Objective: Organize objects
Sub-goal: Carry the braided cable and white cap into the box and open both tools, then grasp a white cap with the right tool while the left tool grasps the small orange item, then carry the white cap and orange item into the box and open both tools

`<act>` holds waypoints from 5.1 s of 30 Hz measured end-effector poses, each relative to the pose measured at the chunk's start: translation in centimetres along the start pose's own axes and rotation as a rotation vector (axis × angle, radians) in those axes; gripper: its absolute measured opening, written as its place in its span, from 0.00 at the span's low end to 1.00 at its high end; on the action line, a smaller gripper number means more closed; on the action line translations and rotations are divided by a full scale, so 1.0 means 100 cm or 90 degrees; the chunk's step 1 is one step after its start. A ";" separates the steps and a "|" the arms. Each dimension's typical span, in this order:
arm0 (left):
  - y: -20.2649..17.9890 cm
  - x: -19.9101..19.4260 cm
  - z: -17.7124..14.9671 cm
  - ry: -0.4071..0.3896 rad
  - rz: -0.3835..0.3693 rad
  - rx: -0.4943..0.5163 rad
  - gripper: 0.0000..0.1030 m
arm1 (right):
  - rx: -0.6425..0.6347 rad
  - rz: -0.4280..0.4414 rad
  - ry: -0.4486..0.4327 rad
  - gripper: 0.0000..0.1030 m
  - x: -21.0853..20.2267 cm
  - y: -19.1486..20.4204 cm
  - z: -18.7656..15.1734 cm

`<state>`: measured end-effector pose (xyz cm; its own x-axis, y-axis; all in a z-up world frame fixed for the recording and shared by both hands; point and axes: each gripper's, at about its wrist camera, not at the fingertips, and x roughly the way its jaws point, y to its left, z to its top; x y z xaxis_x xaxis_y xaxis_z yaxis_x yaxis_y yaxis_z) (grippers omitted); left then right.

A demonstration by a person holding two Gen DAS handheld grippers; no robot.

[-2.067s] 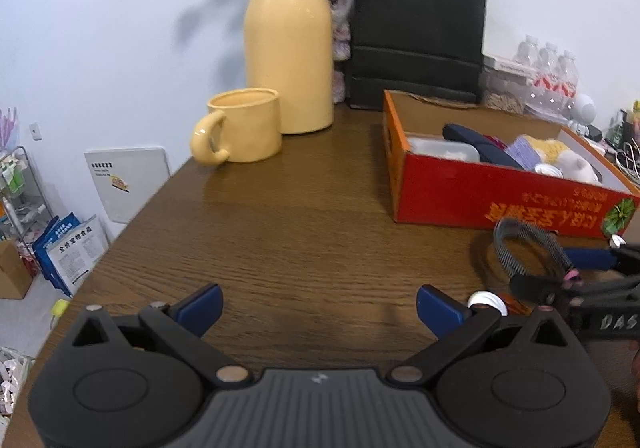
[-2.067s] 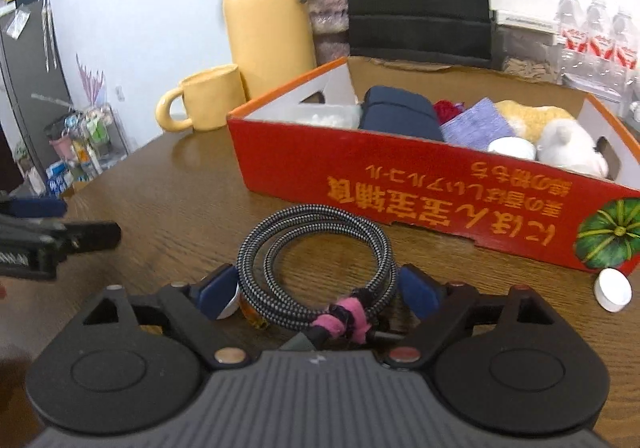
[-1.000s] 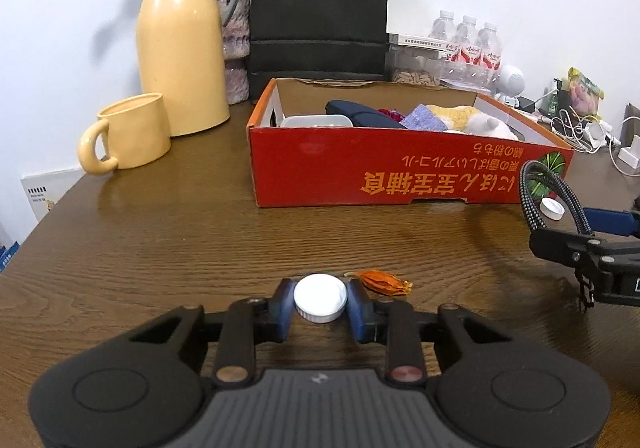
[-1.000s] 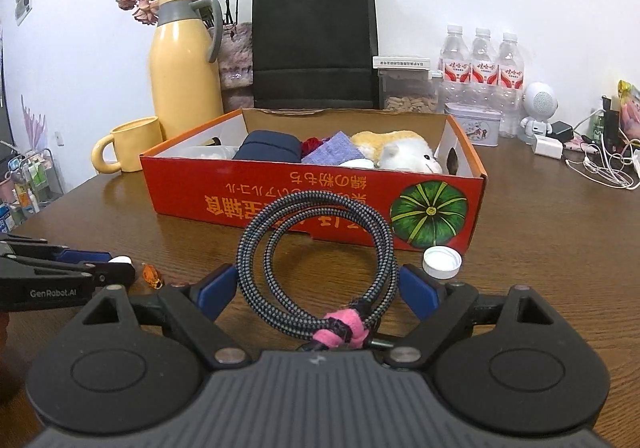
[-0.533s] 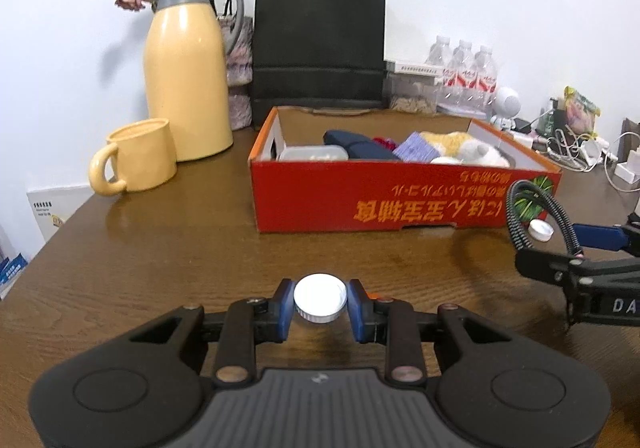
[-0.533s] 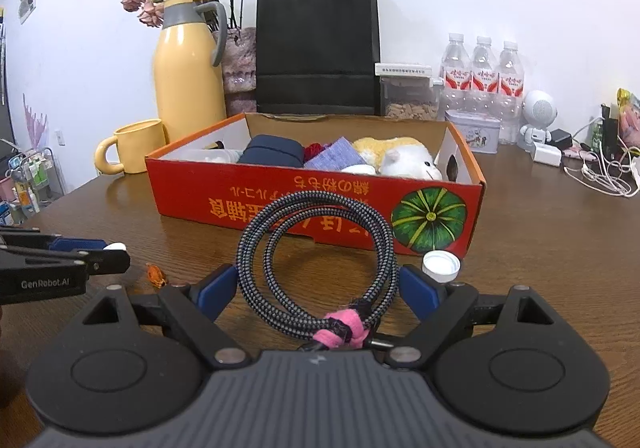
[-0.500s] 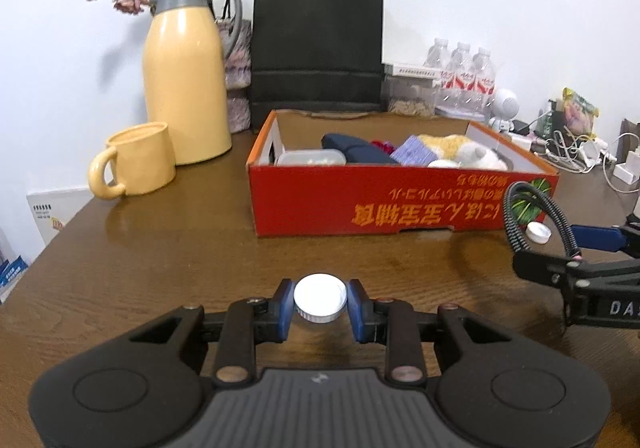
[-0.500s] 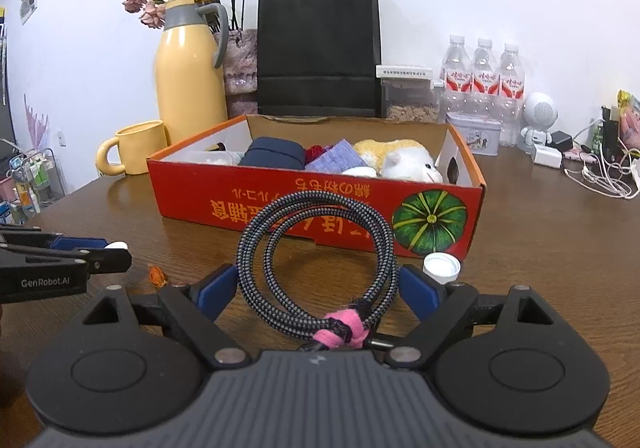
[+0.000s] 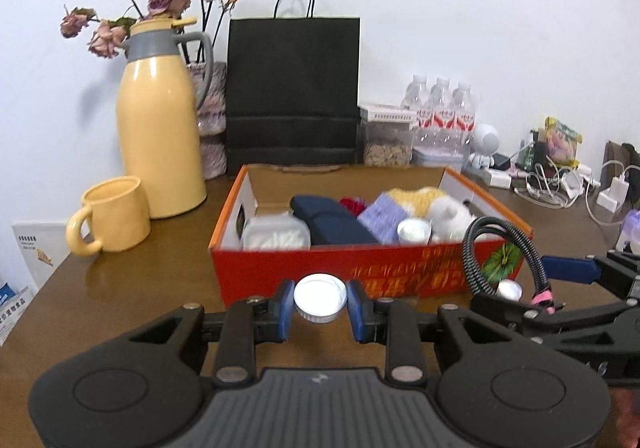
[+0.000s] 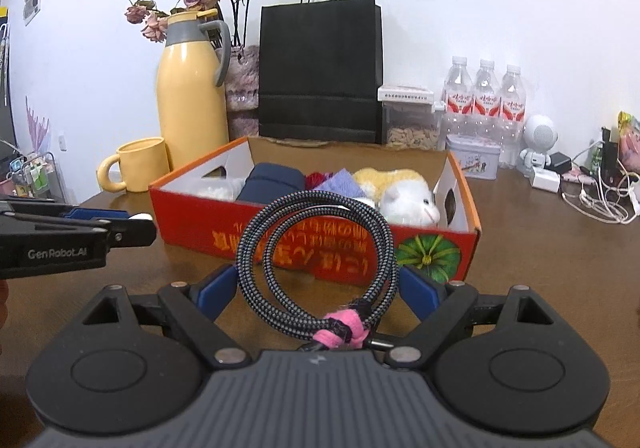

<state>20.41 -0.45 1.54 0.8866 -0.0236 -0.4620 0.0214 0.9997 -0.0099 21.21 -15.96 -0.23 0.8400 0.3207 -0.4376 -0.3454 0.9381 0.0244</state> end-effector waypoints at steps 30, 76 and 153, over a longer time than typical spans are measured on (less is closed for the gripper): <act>-0.006 0.104 0.089 -0.032 0.011 -0.024 0.26 | 0.001 0.005 -0.004 0.86 0.103 -0.023 0.084; 0.002 0.062 0.047 -0.015 0.073 -0.039 1.00 | -0.025 -0.081 -0.019 1.00 0.055 -0.040 0.044; -0.019 0.003 -0.010 0.010 0.017 -0.009 0.08 | -0.003 -0.011 -0.004 0.28 0.009 -0.033 -0.014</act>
<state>20.15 -2.36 0.50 0.8791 0.0032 -0.4767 -0.0092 0.9999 -0.0103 22.54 -18.96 -1.99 0.8487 0.3052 -0.4320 -0.3324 0.9430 0.0131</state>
